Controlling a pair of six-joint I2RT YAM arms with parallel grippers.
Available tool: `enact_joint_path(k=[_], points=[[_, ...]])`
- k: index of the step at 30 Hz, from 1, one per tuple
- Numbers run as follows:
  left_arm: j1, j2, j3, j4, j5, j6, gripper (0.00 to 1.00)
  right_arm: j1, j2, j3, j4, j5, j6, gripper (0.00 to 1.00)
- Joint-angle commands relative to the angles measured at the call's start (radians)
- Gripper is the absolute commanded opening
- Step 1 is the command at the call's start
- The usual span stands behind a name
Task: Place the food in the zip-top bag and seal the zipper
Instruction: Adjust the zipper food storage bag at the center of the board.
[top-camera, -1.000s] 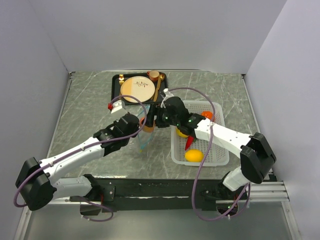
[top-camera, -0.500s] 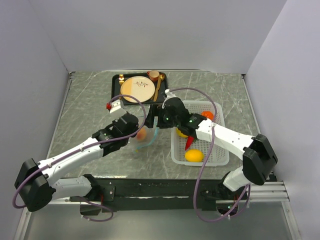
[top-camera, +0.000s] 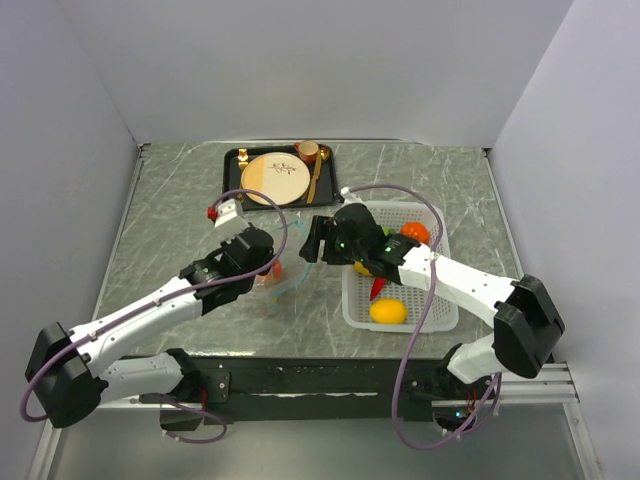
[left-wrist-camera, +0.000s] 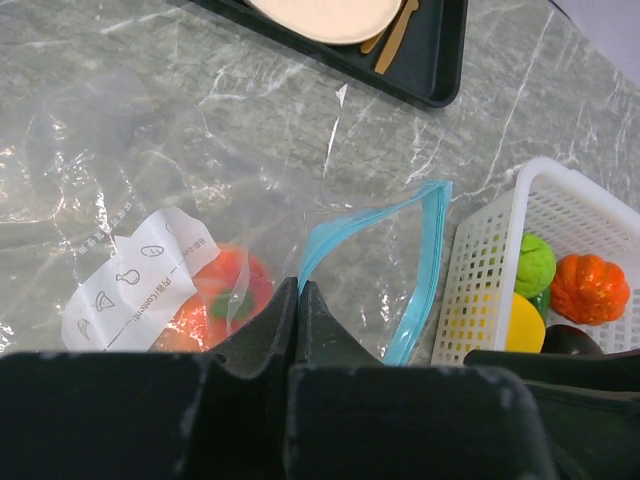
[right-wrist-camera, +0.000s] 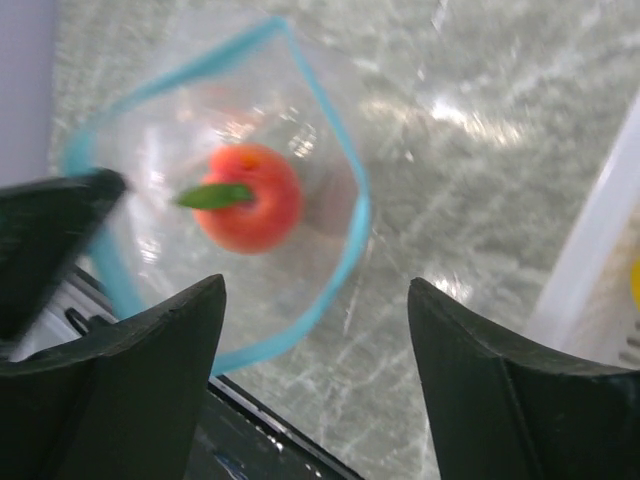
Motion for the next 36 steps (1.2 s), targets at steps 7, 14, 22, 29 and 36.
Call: enact_joint_path(k=[7,14,22,29,36], points=[[-0.004,-0.039,0.023,0.002,-0.030,-0.020,0.01,0.005,0.076,-0.001,0.056,-0.067,0.047,0.67],[-0.004,-0.050,0.015,-0.020,-0.036,-0.028,0.01,0.005,0.163,0.054,0.046,-0.087,0.014,0.35],[-0.004,-0.110,0.074,-0.136,-0.073,-0.040,0.01,0.005,0.102,0.147,0.020,-0.049,-0.067,0.00],[-0.030,-0.240,0.191,-0.401,-0.254,-0.139,0.01,0.040,0.195,0.418,-0.117,-0.066,-0.193,0.01],[-0.038,-0.338,0.253,-0.592,-0.320,-0.241,0.01,0.091,0.236,0.508,-0.038,-0.224,-0.202,0.04]])
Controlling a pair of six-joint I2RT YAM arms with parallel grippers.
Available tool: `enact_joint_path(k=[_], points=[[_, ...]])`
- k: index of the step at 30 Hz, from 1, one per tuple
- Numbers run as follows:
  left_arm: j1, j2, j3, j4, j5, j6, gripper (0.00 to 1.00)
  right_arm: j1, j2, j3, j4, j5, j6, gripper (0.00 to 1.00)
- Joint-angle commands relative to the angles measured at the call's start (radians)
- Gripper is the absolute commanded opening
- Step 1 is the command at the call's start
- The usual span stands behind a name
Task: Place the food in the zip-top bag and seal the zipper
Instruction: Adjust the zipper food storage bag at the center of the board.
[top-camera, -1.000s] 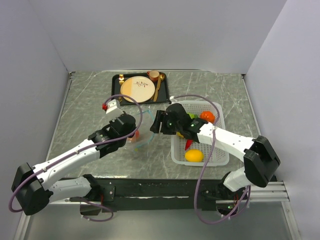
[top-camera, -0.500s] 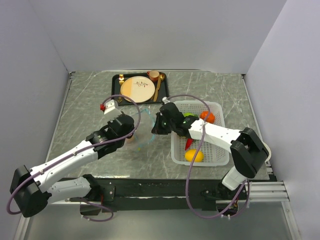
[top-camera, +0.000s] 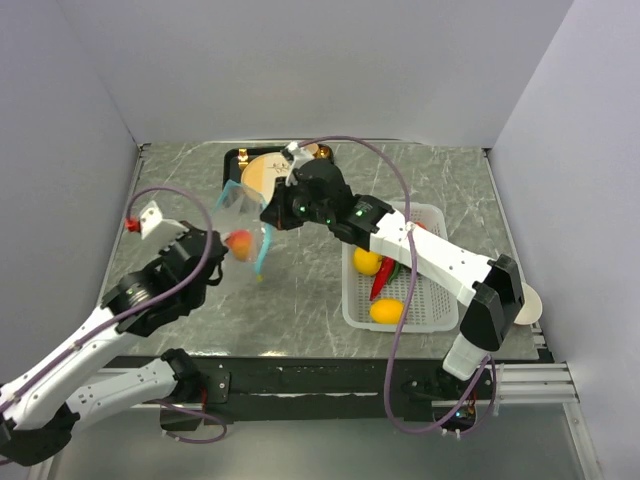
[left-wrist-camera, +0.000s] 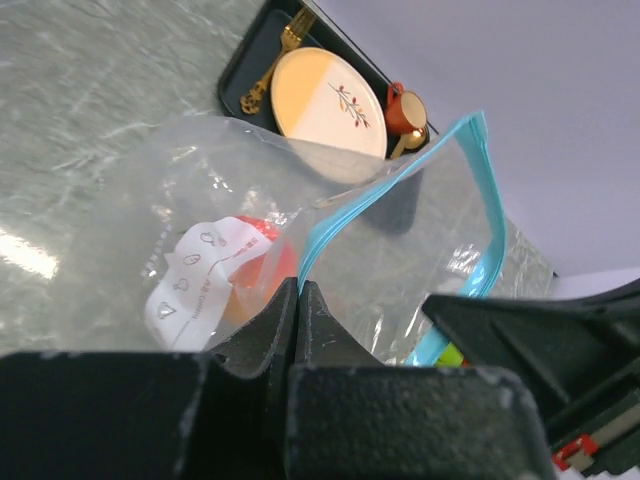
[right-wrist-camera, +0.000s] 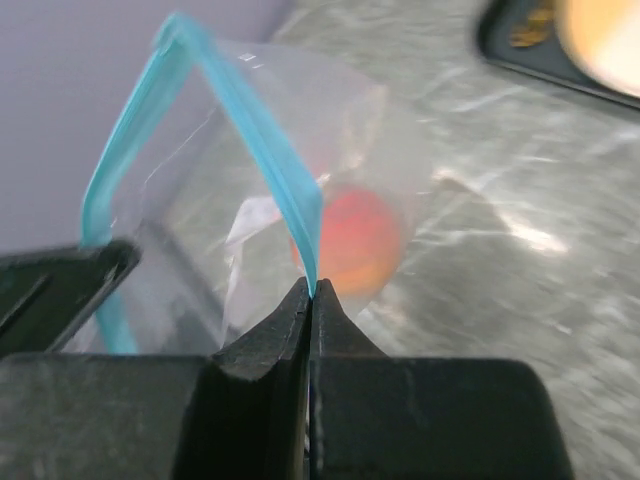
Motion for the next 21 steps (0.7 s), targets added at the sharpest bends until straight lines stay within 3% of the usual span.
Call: enact_joint_path(k=[1,5,8,14,19,21], points=[[-0.008,-0.040,0.061,-0.148,-0.062,-0.062,0.01,0.017,-0.010,-0.041,0.058,-0.045,-0.004,0.04],[-0.008,-0.042,0.091,-0.130,-0.082,-0.009,0.01,0.025,-0.017,-0.037,-0.010,0.017,-0.012,0.03],[-0.008,-0.019,0.057,0.006,-0.045,0.138,0.02,0.042,-0.108,-0.137,0.117,0.026,-0.018,0.05],[-0.006,0.115,0.123,-0.088,-0.053,0.048,0.01,0.045,-0.197,-0.208,0.188,0.057,-0.030,0.07],[-0.008,0.045,0.099,0.029,-0.084,0.166,0.01,0.044,0.000,-0.026,-0.081,0.074,-0.044,0.07],[-0.008,0.017,0.089,0.062,-0.068,0.185,0.01,0.044,0.041,-0.004,-0.097,0.023,-0.050,0.07]])
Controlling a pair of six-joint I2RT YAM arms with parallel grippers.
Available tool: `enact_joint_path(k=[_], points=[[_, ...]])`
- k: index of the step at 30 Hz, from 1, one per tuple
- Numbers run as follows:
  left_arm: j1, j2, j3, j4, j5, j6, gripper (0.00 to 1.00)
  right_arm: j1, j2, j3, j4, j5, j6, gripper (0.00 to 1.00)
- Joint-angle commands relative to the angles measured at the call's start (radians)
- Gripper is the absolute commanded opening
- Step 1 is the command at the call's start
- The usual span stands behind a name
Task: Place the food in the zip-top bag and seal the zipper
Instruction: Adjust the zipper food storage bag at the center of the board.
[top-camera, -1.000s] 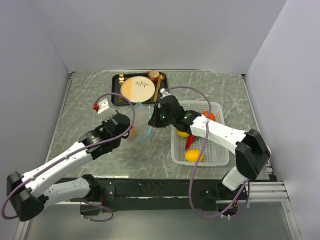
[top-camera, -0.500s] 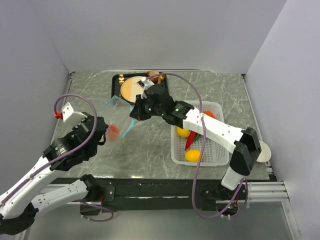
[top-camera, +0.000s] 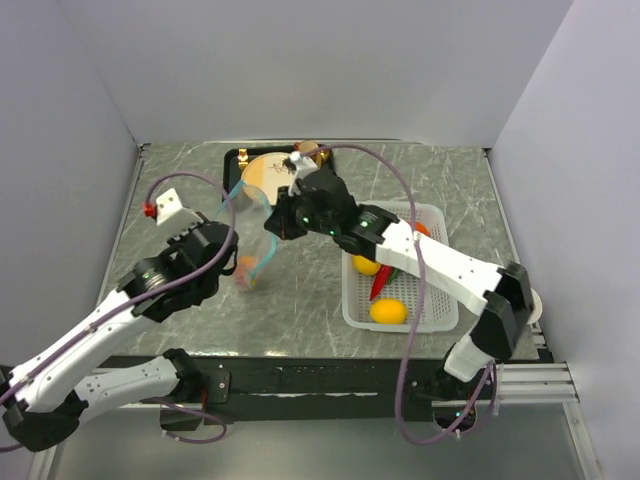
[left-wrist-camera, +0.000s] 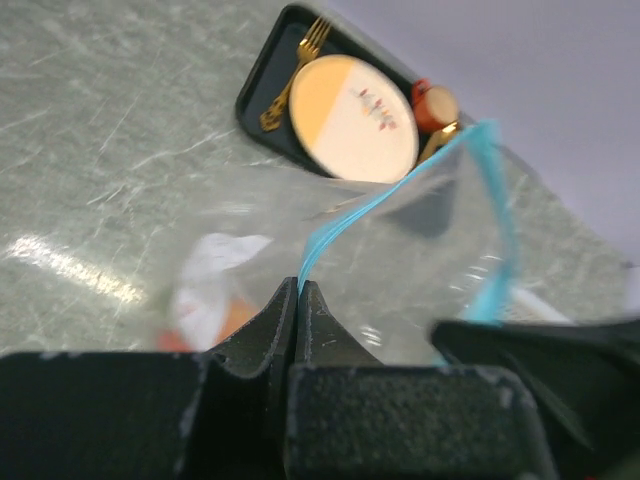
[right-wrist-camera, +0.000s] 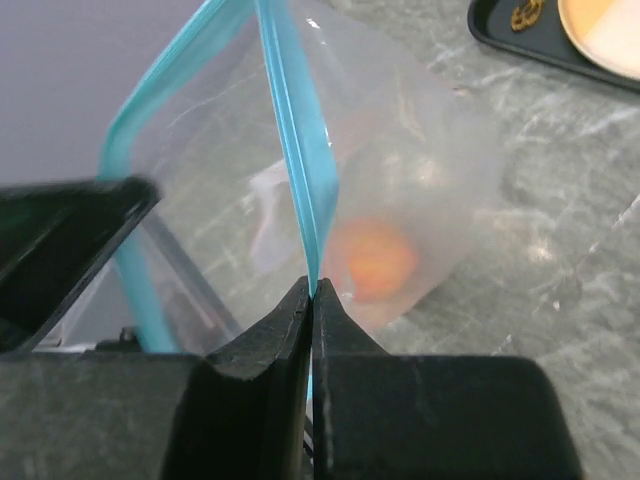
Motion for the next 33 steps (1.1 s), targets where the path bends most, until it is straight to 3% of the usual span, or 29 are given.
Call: enact_joint_path(k=[1,7,12,18,33], points=[[-0.002,-0.090,0.014,0.106,-0.017,0.086,0.01,0.005,0.119,0.068,-0.093,-0.040,-0.021,0.07],[-0.004,-0.035,0.034,0.039,0.043,0.029,0.01,0.004,0.104,-0.016,0.053,-0.145,0.017,0.10],[-0.004,0.022,-0.042,0.091,0.092,0.026,0.01,-0.010,0.165,0.011,-0.026,-0.082,0.012,0.10],[-0.004,0.112,-0.098,0.171,0.110,0.033,0.01,-0.036,0.193,-0.073,-0.042,-0.017,0.040,0.10],[-0.004,0.189,-0.122,0.341,0.158,0.128,0.01,-0.134,0.066,-0.288,0.047,0.060,0.109,0.13]])
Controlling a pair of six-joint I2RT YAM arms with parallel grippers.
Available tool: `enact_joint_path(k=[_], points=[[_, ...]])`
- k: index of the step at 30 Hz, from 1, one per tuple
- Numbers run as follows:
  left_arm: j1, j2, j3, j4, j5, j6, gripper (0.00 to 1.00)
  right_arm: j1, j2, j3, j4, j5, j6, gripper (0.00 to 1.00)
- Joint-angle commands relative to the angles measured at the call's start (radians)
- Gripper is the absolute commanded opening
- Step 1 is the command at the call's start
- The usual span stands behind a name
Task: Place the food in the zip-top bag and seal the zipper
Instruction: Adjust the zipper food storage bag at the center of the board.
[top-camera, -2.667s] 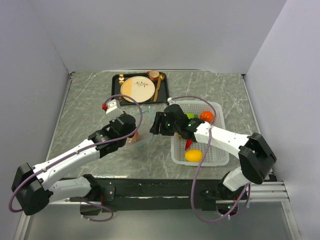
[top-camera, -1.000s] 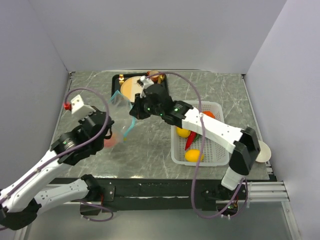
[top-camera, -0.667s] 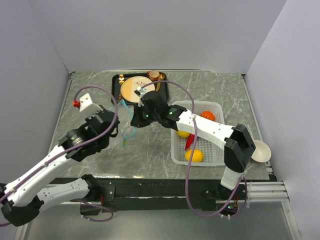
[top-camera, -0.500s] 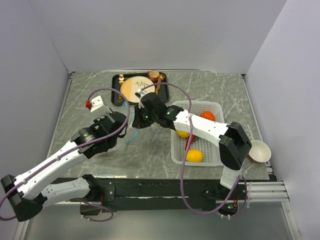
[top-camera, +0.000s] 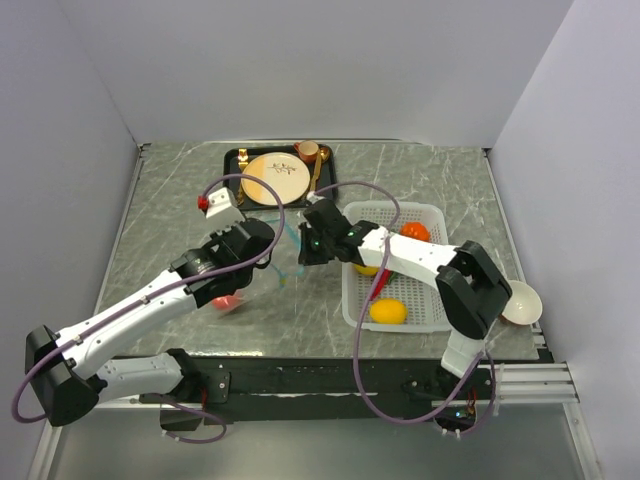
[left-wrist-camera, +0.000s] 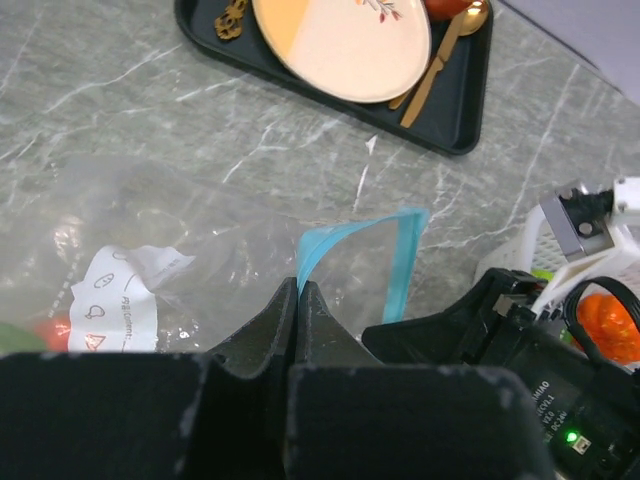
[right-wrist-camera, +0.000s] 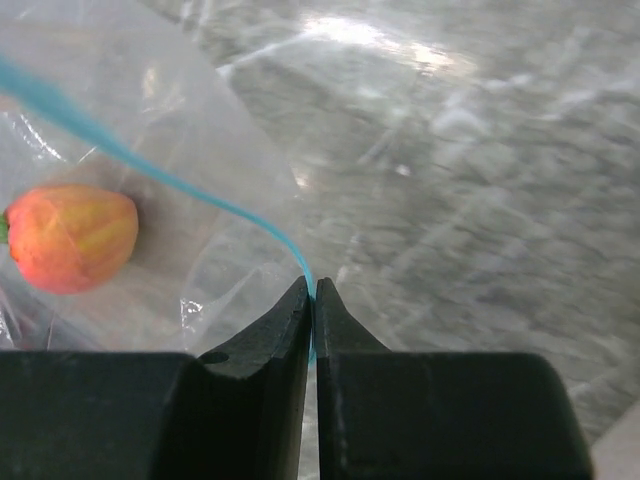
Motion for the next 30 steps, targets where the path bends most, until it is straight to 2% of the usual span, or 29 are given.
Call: enact_joint_path(k=[1,5,8,9,10,17,18,19,23,25,27,30], points=[[-0.004,-0.006,-0.025,0.148,0.020,0.092,0.01,-0.045,-0.116,-0.065,0.101,-0.009,0.042,0.13],[-0.002,0.032,-0.030,0.197,0.030,0.125,0.01,-0.078,-0.164,-0.134,0.176,-0.090,0.058,0.17],[-0.002,0.066,-0.016,0.193,0.043,0.117,0.01,-0.097,-0.201,-0.171,0.223,-0.115,0.067,0.27],[-0.002,0.074,-0.014,0.191,0.046,0.108,0.01,-0.110,-0.219,-0.179,0.232,-0.119,0.067,0.40],[-0.004,0.079,-0.014,0.191,0.050,0.103,0.01,-0.116,-0.225,-0.183,0.232,-0.121,0.068,0.47],[-0.004,0.094,-0.033,0.208,0.061,0.091,0.01,-0.163,-0.330,-0.228,0.155,-0.021,0.065,0.50],[-0.004,0.094,-0.034,0.214,0.061,0.088,0.01,-0.168,-0.375,-0.240,0.154,-0.006,0.062,0.50],[-0.004,0.092,-0.036,0.217,0.064,0.088,0.01,-0.179,-0.400,-0.263,0.152,0.006,0.061,0.55],[-0.004,0.088,-0.054,0.234,0.081,0.083,0.01,-0.208,-0.517,-0.314,0.103,0.094,0.058,0.56],[-0.002,0.086,-0.062,0.256,0.089,0.089,0.01,-0.226,-0.578,-0.358,0.060,0.152,0.064,0.62],[-0.004,0.082,-0.073,0.262,0.095,0.089,0.01,-0.260,-0.633,-0.389,0.010,0.219,0.106,0.74],[-0.002,0.072,-0.085,0.274,0.101,0.100,0.01,-0.303,-0.680,-0.427,-0.050,0.321,0.175,0.79]])
